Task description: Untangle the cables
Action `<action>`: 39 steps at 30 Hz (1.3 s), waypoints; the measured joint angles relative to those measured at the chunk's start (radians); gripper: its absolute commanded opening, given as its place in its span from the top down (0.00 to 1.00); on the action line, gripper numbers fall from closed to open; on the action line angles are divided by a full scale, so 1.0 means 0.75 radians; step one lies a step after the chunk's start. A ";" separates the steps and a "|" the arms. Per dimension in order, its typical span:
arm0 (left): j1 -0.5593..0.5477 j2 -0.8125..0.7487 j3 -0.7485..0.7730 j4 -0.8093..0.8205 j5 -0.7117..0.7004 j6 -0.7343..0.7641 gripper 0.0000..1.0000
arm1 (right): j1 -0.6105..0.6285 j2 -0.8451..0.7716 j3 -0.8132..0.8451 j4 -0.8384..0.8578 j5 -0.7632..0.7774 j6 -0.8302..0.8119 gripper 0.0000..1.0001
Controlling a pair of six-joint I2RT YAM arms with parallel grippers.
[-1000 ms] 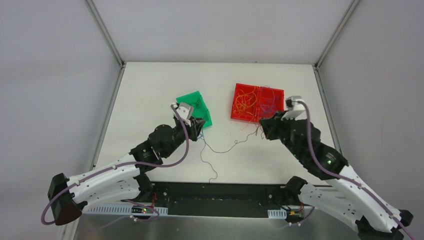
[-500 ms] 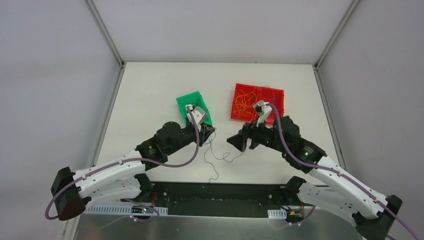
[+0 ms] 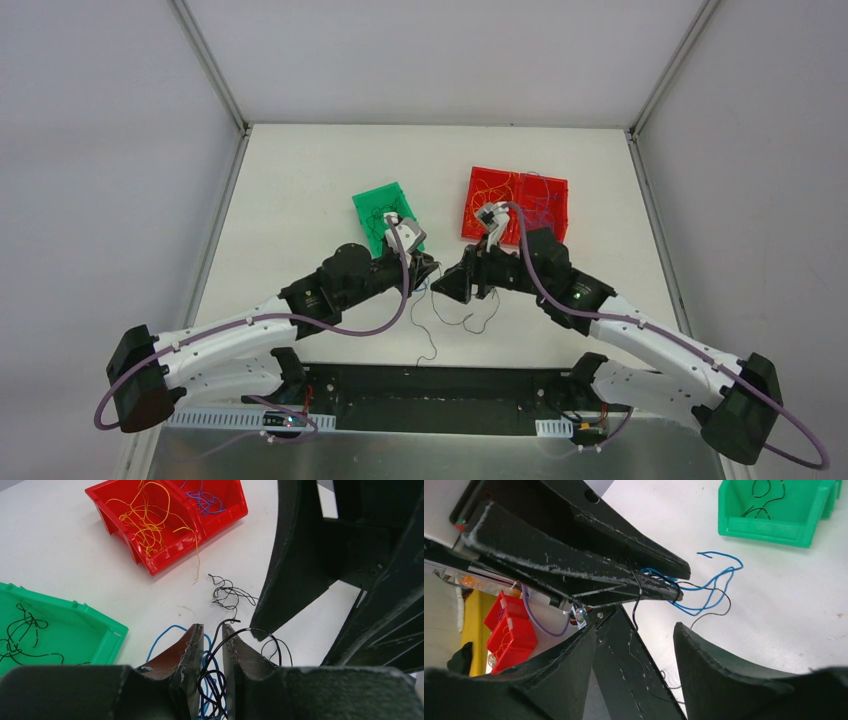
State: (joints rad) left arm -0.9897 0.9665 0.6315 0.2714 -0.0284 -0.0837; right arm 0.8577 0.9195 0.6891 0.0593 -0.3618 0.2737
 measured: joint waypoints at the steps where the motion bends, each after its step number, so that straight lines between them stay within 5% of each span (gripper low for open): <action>1: -0.003 0.000 0.000 0.004 0.000 0.001 0.79 | 0.005 0.023 0.000 0.027 -0.006 0.009 0.42; 3: -0.008 0.000 0.000 0.011 -0.002 0.005 0.79 | 0.020 0.072 0.000 0.070 -0.014 0.023 0.46; 7: -0.009 0.000 0.000 0.031 -0.002 0.013 0.79 | 0.063 0.139 0.001 0.102 -0.011 0.032 0.94; 8: -0.009 -0.001 0.000 0.039 -0.003 0.016 0.79 | 0.072 0.153 0.002 0.105 -0.005 0.038 1.00; 15: -0.016 -0.001 0.000 0.026 -0.233 -0.005 0.77 | 0.085 0.074 0.003 0.049 0.094 0.038 1.00; 27: -0.019 -0.033 -0.002 -0.066 -0.723 -0.086 0.78 | 0.085 -0.812 -0.178 0.005 0.712 -0.007 1.00; 39: -0.014 -0.079 -0.002 -0.114 -0.610 -0.109 0.52 | 0.085 -0.566 -0.147 -0.156 0.903 -0.009 1.00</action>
State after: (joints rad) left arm -1.0004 0.9070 0.6300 0.1856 -0.4858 -0.1654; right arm 0.9218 0.4953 0.5789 -0.0574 0.3153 0.2668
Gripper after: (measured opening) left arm 0.434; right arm 0.009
